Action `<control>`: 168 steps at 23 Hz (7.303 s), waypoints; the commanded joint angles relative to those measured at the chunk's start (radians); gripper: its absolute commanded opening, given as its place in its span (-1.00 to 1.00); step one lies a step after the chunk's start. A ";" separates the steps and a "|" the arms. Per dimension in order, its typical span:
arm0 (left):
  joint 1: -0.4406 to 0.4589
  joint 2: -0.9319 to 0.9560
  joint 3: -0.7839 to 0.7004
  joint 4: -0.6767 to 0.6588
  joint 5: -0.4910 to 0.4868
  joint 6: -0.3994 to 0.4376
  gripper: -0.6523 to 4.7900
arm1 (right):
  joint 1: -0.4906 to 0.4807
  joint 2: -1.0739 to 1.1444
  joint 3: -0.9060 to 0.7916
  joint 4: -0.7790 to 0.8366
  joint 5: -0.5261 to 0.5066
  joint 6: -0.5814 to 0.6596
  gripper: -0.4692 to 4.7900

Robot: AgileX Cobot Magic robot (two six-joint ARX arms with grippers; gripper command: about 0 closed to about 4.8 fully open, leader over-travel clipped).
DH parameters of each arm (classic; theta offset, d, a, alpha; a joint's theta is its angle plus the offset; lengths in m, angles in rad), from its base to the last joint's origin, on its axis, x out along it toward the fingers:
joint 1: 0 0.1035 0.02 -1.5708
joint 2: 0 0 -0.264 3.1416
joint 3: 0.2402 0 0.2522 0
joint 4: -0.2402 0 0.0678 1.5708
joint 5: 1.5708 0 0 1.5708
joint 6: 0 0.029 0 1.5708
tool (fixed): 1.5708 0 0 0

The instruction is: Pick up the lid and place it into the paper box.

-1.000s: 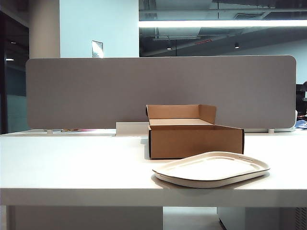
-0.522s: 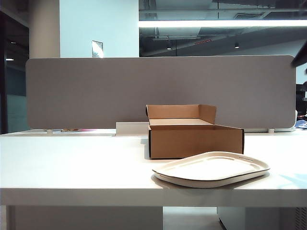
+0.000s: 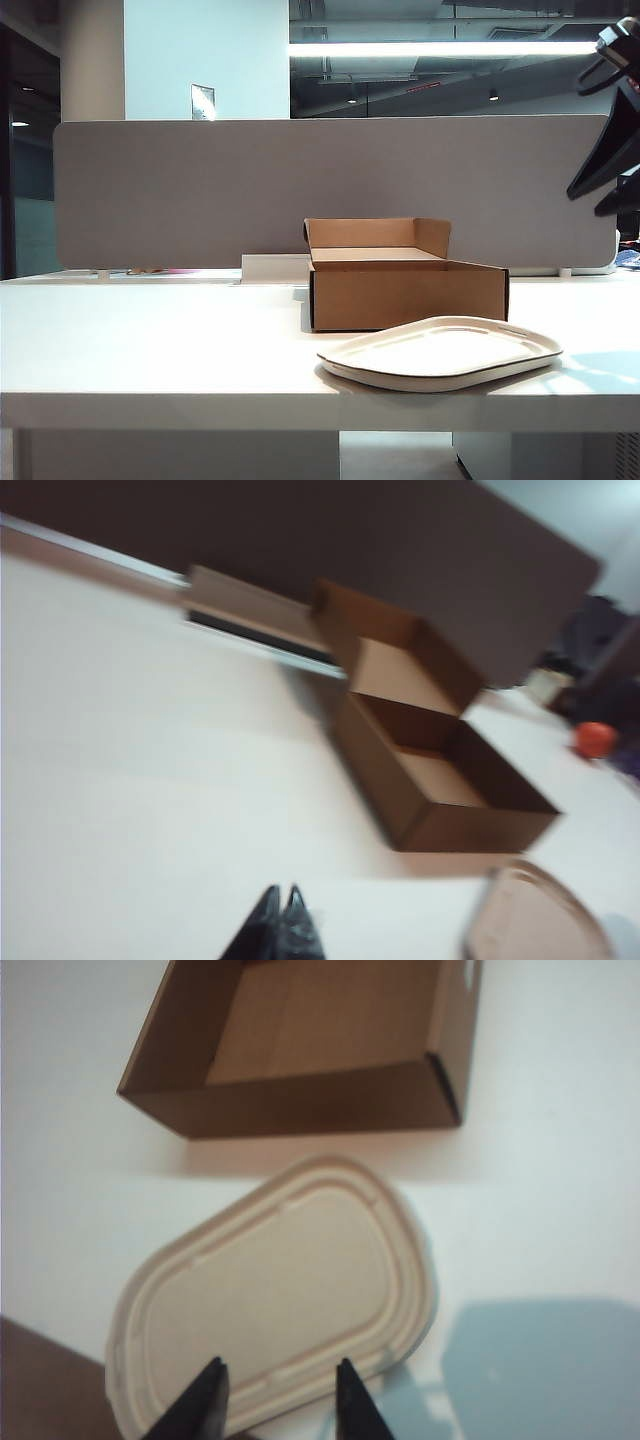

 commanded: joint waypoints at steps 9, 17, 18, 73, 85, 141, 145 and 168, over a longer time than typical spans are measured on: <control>-0.195 0.006 0.062 -0.093 0.043 -0.069 -0.77 | 0.016 0.002 0.005 -0.033 -0.004 0.000 -0.22; -0.199 0.006 0.061 -0.109 -0.024 0.106 -0.77 | 0.015 0.122 0.005 0.092 0.000 0.000 -0.21; -0.199 0.006 0.060 -0.109 -0.075 0.158 -0.77 | 0.015 0.160 0.005 0.104 0.000 -0.002 -0.12; -0.199 0.005 -0.029 -0.108 -0.514 0.265 -0.77 | 0.090 0.405 0.098 0.462 -0.090 -0.050 -0.86; -0.199 0.004 -0.029 -0.098 -0.512 0.264 -0.77 | 0.087 0.505 0.375 0.672 0.158 -0.037 -0.85; -0.199 0.004 -0.029 -0.129 -0.504 0.264 -0.77 | -0.135 -0.779 -0.495 0.289 0.307 -0.056 -0.83; -0.199 0.004 -0.029 -0.147 -0.504 0.264 -0.77 | -0.135 -0.953 -0.525 0.184 0.306 -0.055 -0.83; -0.199 0.001 -0.036 -0.146 -0.536 0.358 -0.77 | -0.135 -1.003 -0.591 0.133 0.352 -0.056 -0.82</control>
